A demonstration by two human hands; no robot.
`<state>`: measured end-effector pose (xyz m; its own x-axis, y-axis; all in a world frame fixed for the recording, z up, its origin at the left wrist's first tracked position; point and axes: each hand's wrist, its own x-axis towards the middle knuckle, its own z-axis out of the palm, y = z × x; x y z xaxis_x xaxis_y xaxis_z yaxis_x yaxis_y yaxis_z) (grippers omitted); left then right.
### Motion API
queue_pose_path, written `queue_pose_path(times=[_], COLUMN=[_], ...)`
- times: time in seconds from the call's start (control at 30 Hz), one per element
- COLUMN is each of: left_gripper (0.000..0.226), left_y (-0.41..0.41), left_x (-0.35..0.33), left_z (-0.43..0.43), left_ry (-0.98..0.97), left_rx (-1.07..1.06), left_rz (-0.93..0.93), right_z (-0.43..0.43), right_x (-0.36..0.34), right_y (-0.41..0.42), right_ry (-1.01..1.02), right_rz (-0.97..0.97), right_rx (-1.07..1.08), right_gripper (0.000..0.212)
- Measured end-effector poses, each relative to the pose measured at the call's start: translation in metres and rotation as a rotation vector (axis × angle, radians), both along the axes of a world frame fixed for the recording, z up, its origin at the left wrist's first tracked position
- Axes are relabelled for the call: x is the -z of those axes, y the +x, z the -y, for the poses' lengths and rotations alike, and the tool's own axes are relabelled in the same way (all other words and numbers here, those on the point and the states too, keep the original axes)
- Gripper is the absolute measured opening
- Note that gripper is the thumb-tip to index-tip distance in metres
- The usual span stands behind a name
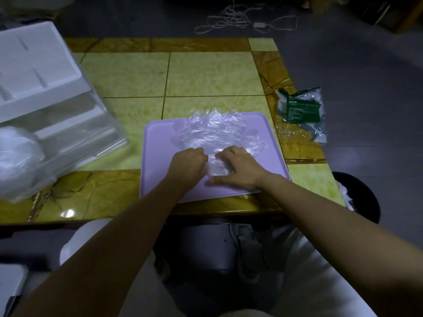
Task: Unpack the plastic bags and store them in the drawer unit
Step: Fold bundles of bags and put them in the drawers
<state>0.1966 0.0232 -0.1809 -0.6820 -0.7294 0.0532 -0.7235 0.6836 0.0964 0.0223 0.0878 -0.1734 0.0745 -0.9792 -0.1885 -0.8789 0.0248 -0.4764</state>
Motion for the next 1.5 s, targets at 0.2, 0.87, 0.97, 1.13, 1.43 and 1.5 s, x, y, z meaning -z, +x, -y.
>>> queue_pose_path(times=[0.2, 0.87, 0.97, 1.13, 1.43, 1.5], left_gripper=[0.028, 0.04, 0.039, 0.04, 0.036, 0.044], left_y=[0.007, 0.006, 0.002, 0.009, 0.026, 0.023], left_x=[-0.002, -0.003, -0.006, -0.01, -0.02, -0.025], left_z=[0.011, 0.002, 0.005, 0.014, 0.001, -0.005], left_ry=[0.229, 0.029, 0.032, 0.09, 0.219, 0.819], left_rx=[-0.126, 0.109, 0.063, -0.026, -0.61, -0.696], left_rz=[-0.179, -0.103, -0.175, -0.233, -0.593, -0.736], right_z=[-0.002, 0.011, 0.006, 0.014, 0.025, 0.023], right_x=[0.003, -0.006, -0.013, -0.015, -0.02, -0.021], right_y=[-0.01, 0.0, -0.001, 0.01, 0.023, 0.029], right_ry=[-0.116, -0.121, -0.384, -0.137, 0.075, 0.129], right_rz=[0.011, 0.309, 0.077, -0.177, 0.396, 0.552], right_rx=[0.067, 0.316, 0.037, -0.092, 0.465, 0.506], right_gripper=[0.037, 0.061, 0.068, 0.034, 0.023, 0.013])
